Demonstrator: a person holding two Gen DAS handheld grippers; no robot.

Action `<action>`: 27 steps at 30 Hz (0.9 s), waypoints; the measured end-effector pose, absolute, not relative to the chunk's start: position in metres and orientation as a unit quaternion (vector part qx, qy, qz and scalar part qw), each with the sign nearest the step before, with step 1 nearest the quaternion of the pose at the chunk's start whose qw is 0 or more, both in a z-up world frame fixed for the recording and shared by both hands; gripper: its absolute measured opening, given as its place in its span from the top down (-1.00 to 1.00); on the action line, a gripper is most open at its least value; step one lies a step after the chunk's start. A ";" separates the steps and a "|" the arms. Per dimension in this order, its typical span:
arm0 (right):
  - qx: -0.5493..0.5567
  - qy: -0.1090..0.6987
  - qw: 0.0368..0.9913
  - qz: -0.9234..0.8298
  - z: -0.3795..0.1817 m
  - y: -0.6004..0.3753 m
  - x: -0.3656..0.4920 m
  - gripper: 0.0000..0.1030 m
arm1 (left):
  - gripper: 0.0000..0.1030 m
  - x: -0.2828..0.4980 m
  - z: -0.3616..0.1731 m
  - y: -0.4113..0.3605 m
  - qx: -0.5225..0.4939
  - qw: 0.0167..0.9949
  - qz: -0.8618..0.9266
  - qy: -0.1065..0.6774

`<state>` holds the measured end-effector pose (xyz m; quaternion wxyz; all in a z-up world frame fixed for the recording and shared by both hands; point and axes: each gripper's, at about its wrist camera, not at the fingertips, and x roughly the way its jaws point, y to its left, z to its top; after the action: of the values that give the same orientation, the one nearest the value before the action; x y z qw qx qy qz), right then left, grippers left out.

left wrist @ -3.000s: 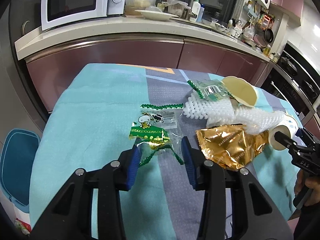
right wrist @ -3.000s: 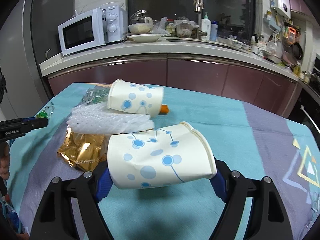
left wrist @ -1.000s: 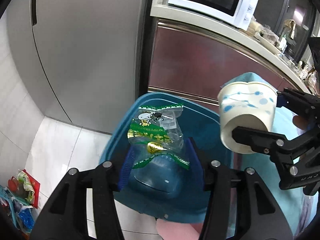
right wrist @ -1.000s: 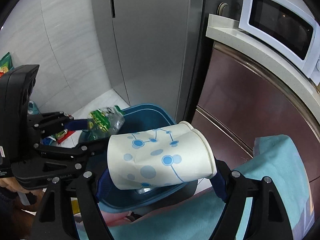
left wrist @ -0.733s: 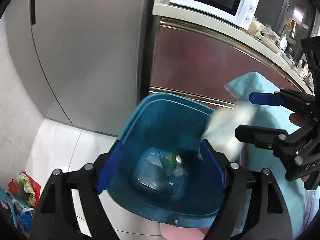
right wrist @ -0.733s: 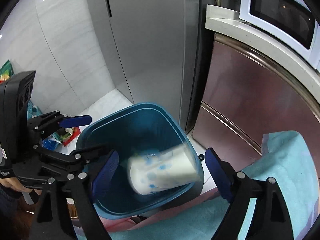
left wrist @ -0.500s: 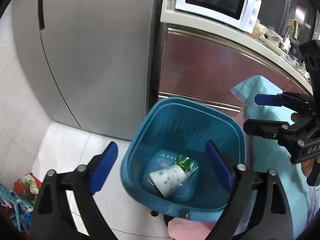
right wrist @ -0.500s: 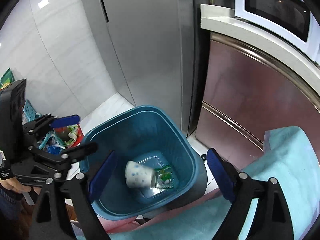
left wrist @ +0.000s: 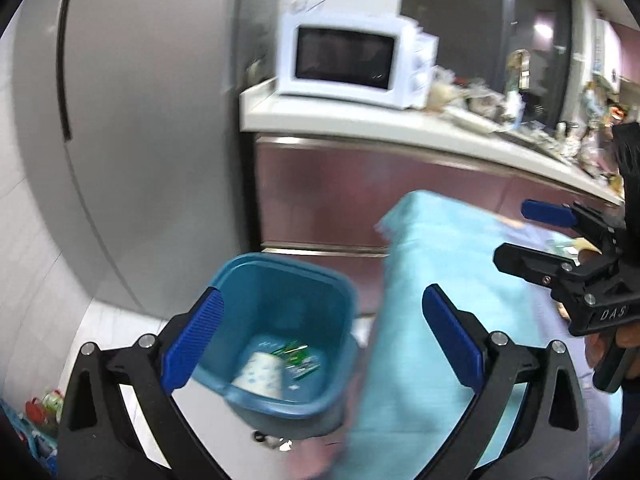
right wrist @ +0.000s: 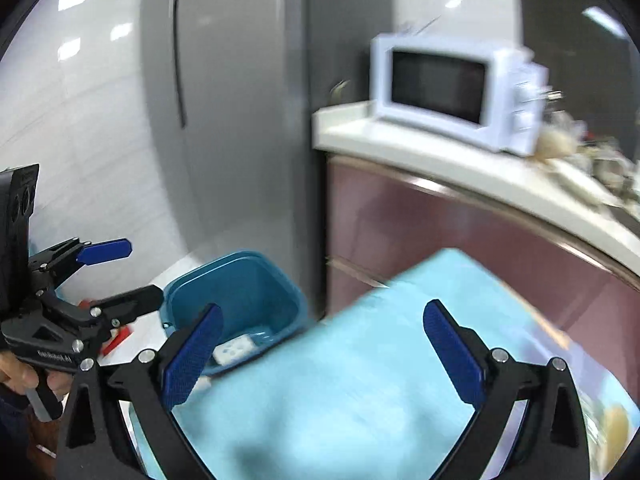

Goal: Collect trash
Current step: 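Move both grippers back over the remaining trash on the table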

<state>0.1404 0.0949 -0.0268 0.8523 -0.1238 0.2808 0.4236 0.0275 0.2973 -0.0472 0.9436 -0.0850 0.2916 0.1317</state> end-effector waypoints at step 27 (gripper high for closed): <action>-0.072 0.271 0.949 0.143 -0.071 -0.244 0.072 -0.87 | -0.90 0.084 -0.097 -0.038 -0.005 0.935 -0.081 0.345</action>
<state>0.0715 -0.2442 -0.0708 0.9493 -0.0723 0.2706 0.1428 0.0835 -0.0382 -0.0967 0.9351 -0.0052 0.3450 -0.0812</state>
